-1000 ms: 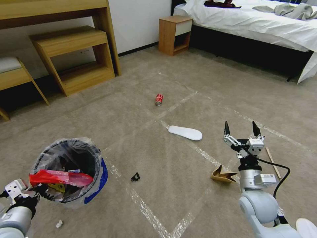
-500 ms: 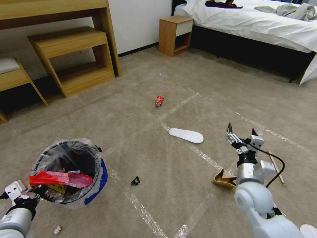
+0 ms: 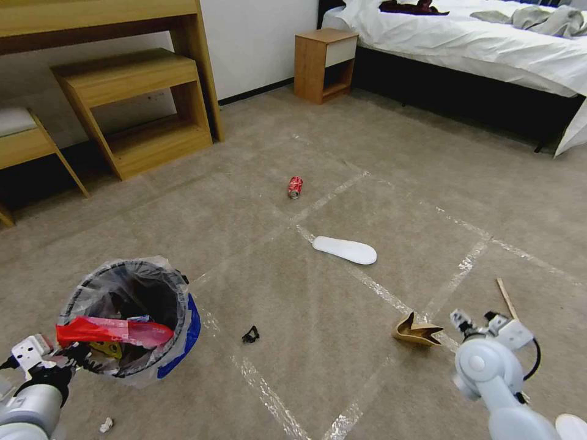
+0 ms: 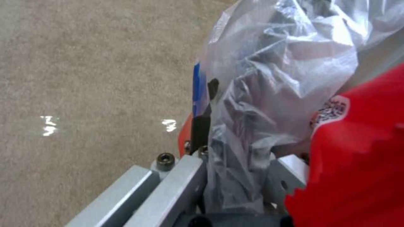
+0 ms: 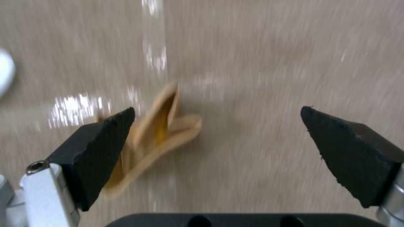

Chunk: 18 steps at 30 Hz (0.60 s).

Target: Pick up the trash bin and place the garbage on the floor into it.

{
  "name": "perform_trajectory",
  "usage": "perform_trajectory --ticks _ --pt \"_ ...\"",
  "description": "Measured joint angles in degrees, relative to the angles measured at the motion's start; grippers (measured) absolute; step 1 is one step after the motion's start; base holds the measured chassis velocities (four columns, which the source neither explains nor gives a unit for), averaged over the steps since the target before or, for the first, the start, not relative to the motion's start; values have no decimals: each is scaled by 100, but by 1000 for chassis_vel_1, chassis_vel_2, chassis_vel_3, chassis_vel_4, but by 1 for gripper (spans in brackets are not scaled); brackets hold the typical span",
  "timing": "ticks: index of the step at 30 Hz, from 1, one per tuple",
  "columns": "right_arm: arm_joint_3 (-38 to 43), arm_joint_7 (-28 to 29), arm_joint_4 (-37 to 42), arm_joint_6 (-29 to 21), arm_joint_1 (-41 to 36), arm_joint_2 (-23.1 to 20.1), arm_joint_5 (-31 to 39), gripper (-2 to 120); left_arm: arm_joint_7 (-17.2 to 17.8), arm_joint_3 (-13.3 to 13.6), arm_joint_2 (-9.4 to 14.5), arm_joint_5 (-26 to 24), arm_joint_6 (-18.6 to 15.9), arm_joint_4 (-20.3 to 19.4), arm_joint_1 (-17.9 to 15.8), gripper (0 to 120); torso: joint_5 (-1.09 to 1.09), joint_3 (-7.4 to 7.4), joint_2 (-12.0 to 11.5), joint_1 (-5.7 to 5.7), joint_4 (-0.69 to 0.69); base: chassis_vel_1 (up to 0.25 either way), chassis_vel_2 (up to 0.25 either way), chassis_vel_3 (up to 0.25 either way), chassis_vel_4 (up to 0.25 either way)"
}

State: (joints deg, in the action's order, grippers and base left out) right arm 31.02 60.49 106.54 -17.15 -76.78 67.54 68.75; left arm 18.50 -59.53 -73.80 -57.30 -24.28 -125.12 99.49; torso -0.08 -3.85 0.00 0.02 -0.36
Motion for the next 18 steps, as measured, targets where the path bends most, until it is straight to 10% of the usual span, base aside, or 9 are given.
perform_trajectory --ticks 18 --pt "-788 -585 -927 -45 717 442 -183 100 -30 38 -118 62 65 56 39 0 -1 0 0 0 1 0 0 0 0"
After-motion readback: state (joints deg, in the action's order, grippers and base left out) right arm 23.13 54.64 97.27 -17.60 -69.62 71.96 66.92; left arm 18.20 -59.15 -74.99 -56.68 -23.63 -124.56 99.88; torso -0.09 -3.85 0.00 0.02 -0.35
